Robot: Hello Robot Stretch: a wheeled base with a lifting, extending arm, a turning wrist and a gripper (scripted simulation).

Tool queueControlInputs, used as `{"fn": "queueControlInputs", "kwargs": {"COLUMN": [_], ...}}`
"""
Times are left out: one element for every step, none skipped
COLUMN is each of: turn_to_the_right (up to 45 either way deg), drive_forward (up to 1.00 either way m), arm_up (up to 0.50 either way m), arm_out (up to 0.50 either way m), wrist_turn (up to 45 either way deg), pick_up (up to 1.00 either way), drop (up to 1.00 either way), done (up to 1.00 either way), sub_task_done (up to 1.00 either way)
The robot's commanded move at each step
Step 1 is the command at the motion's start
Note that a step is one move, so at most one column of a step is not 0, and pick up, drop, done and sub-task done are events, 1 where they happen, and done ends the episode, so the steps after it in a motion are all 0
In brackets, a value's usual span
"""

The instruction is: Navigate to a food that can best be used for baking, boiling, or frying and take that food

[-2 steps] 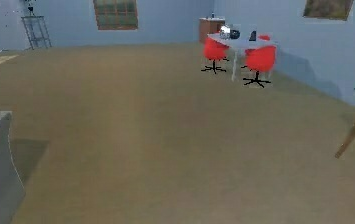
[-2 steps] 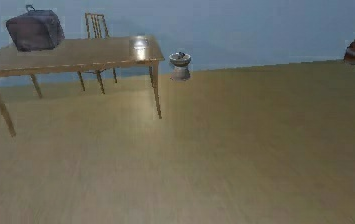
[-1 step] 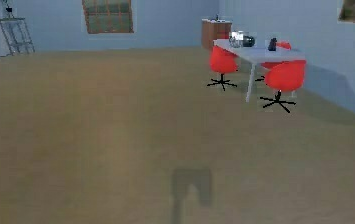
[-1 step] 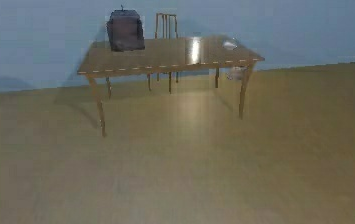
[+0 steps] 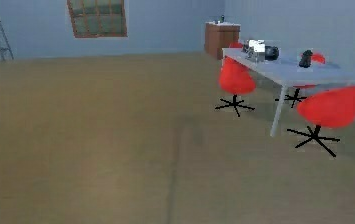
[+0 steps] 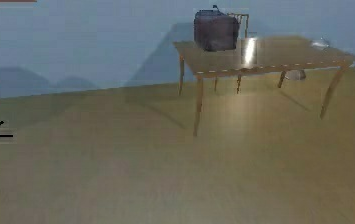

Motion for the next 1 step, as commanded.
{"fn": "queueControlInputs", "kwargs": {"turn_to_the_right": [0.0], "drive_forward": [1.0], "arm_up": [0.0], "arm_out": [0.0], "wrist_turn": [0.0], "pick_up": [0.0], "drop": [0.0], "done": [0.0], "sub_task_done": [0.0]}}
